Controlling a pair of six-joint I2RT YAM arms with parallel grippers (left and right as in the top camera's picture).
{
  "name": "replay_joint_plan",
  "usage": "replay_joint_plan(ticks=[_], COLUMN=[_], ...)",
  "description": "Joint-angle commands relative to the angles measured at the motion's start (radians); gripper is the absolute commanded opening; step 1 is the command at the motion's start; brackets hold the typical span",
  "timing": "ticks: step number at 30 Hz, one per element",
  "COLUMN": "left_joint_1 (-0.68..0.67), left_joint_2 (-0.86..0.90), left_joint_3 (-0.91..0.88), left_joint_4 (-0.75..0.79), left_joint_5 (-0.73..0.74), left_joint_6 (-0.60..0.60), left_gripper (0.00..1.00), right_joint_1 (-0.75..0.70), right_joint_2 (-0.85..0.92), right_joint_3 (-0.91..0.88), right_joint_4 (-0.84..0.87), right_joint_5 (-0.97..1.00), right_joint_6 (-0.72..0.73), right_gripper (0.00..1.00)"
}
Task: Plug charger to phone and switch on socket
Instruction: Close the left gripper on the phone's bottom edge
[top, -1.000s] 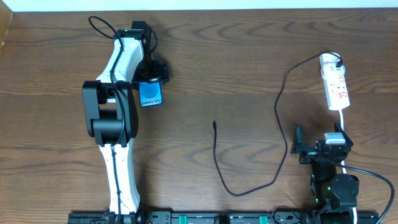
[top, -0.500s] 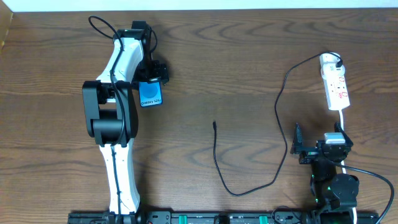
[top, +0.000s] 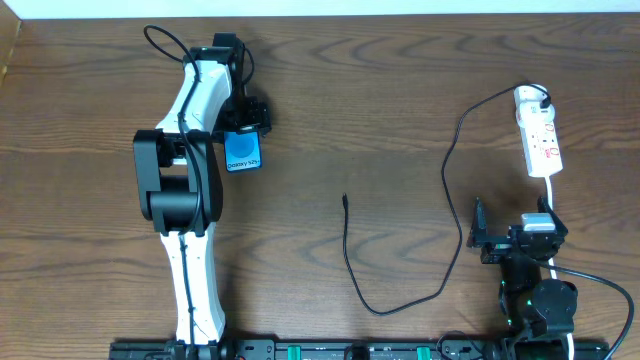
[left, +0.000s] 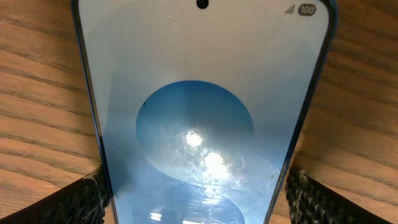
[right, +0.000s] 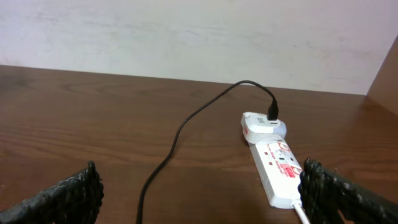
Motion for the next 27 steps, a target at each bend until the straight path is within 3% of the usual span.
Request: replay_joint_plan(ticks=[1,27], left_joint_1=[0.004,0.004], left_joint_2=[0.027,0.027], left_joint_3=[-0.011,-0.011], left_joint_4=[-0.002,-0.002], left_joint_5=[-0.021,-0.021], left_joint_6=[0.006,0.010], left_gripper=[0.91,0.80], right_joint_1=[0.003,0.003], right_joint_2=[-0.006,-0.006], right_joint_3=[-0.001,-0.001], right_joint_4=[-0.004,-0.004], right_joint_5=[0.008,0.008], right_joint_6=[0.005,0.005], right_gripper=[0.99,0.99])
